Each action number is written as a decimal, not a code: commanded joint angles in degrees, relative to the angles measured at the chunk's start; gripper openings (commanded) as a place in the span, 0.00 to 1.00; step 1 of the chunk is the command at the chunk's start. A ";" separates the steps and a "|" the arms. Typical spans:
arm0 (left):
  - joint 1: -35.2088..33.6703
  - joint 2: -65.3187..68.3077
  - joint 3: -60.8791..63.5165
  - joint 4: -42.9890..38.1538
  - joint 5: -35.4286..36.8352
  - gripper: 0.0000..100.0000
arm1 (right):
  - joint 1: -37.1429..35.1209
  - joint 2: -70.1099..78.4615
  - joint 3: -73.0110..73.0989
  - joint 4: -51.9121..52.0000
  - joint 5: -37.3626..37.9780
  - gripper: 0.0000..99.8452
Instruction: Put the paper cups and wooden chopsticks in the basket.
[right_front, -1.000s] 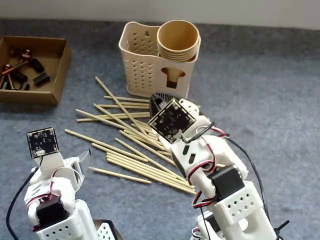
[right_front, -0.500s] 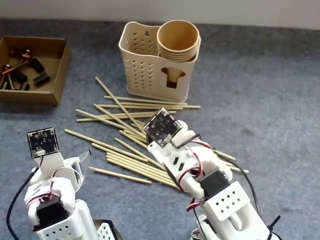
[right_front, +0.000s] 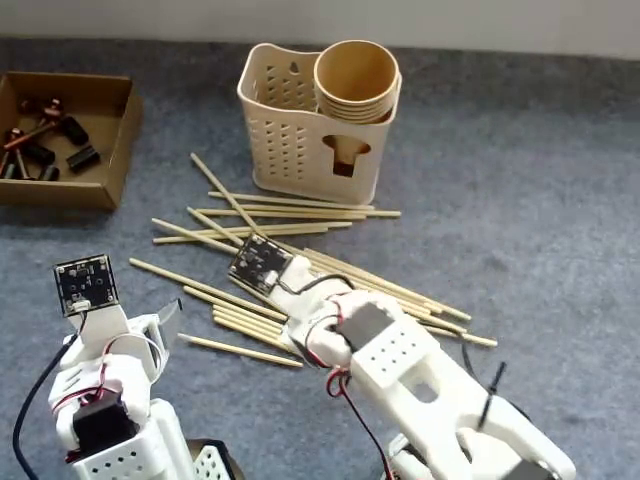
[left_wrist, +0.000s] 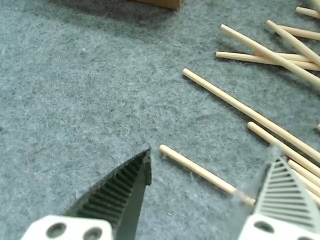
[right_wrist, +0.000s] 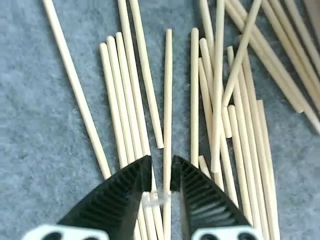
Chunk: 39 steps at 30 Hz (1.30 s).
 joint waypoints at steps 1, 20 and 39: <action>-0.22 -0.48 -0.40 -0.18 -0.35 0.33 | -0.57 6.81 -5.14 0.31 -0.62 0.08; -0.31 -0.48 -0.40 -0.09 -0.35 0.33 | 1.27 28.53 -16.75 0.31 -0.35 0.08; -0.31 -0.48 -0.40 -0.09 -0.35 0.33 | 3.30 35.74 -23.60 9.98 4.22 0.01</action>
